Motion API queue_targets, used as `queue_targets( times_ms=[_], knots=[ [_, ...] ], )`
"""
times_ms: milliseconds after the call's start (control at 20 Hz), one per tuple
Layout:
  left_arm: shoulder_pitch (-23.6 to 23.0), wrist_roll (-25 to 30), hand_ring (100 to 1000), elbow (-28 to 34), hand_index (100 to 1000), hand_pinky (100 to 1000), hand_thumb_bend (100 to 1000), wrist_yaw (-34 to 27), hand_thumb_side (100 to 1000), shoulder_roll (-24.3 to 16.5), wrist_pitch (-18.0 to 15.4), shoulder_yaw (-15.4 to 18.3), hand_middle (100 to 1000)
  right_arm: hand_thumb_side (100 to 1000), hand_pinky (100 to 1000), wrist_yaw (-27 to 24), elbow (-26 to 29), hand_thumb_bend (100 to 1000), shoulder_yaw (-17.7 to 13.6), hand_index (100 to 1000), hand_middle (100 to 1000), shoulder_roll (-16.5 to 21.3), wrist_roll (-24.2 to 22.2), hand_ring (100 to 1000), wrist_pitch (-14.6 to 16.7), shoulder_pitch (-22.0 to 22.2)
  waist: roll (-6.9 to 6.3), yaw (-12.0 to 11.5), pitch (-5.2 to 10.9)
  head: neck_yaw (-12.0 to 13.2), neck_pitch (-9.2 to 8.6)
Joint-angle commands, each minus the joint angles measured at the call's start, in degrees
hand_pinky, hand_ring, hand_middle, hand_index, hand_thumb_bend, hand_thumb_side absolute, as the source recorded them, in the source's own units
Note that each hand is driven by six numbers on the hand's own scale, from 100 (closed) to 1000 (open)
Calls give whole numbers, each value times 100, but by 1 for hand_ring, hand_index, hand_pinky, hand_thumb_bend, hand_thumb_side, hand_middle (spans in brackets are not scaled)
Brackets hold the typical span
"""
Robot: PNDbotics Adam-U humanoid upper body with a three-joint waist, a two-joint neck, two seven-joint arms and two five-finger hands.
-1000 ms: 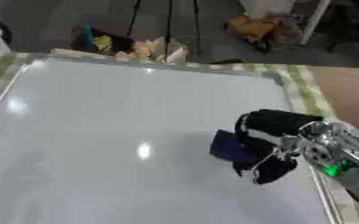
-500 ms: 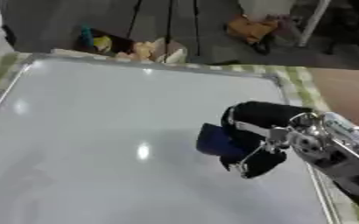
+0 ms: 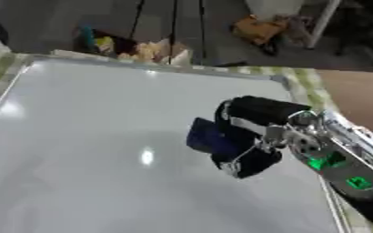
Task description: Wipe the whiteboard clean with a brush.
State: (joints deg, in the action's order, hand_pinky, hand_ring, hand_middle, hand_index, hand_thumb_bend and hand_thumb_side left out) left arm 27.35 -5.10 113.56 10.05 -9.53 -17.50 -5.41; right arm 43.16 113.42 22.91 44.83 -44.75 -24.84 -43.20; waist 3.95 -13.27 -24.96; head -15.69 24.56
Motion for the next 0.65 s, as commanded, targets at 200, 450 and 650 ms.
queue_targets(
  times_ms=[200,450,650],
  knots=[
    [93,-7,934,103,604,431,100,-19,937,-5,-5,-40,836,203,291,419,117,100,132,572,342,-219,-634,475,-856,-159,-37,-25,186,-38,-17],
    [104,2,935,103,604,431,100,12,937,1,-13,-48,836,287,350,956,117,100,313,610,388,-461,-585,515,-891,-160,-33,-35,177,-60,-39],
    [114,-3,936,103,605,432,100,24,938,2,-19,-50,837,391,411,1342,117,100,427,651,434,-635,-583,551,-949,-122,-30,-46,171,-67,-41]
  ],
)
